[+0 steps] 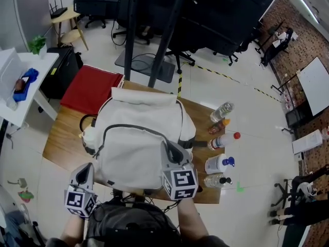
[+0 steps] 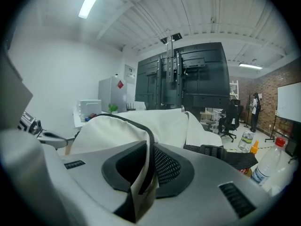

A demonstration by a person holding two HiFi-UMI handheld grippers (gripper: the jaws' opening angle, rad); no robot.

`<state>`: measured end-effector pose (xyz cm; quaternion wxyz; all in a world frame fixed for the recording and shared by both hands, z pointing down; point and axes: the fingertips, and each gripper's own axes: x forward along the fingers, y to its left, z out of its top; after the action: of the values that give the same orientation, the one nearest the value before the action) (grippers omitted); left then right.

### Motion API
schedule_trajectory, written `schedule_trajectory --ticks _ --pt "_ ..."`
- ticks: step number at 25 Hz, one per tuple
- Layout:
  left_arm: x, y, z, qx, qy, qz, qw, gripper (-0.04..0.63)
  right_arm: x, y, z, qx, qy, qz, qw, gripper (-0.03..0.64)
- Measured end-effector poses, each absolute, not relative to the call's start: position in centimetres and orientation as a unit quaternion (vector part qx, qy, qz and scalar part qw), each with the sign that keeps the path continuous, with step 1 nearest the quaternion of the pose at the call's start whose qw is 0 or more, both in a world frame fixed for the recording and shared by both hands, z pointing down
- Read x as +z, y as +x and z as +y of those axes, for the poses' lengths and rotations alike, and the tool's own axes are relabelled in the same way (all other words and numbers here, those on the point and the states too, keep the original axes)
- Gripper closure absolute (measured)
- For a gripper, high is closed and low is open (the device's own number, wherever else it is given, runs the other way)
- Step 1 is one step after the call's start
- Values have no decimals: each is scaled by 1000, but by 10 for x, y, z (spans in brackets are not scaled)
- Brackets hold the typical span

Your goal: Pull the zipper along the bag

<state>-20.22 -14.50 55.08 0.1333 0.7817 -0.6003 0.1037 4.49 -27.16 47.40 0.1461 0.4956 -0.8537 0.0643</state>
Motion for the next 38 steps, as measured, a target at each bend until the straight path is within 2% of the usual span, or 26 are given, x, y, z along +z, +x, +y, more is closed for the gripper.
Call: schedule_trajectory --ticks 6,11,16,18,20,23,26,35,38 --pt "527 -202 -156 98 782 -608 99 563 473 44 -268 61 495 -855 143 541" --pt "505 -191 -167 88 789 -601 97 563 469 43 -264 47 501 -853 136 533" --pt "489 -187 -182 78 789 -607 49 558 468 40 -259 27 500 -854 140 528" --pt "477 -180 -187 72 794 -602 32 437 469 36 -255 27 490 -860 140 468" --pt "468 -174 -191 69 799 -597 22 349 466 29 -251 21 480 -866 141 396" --pt "457 -172 -198 62 799 -598 14 287 461 23 -248 10 472 -870 141 295" --pt "447 -170 -204 56 800 -597 11 281 453 24 -248 4 474 -870 135 265" --pt "391 -150 -223 1 816 -577 -27 287 397 29 -243 -59 489 -868 62 280" --pt "374 -138 -230 -15 825 -563 -50 401 382 30 -241 -73 496 -864 35 310"
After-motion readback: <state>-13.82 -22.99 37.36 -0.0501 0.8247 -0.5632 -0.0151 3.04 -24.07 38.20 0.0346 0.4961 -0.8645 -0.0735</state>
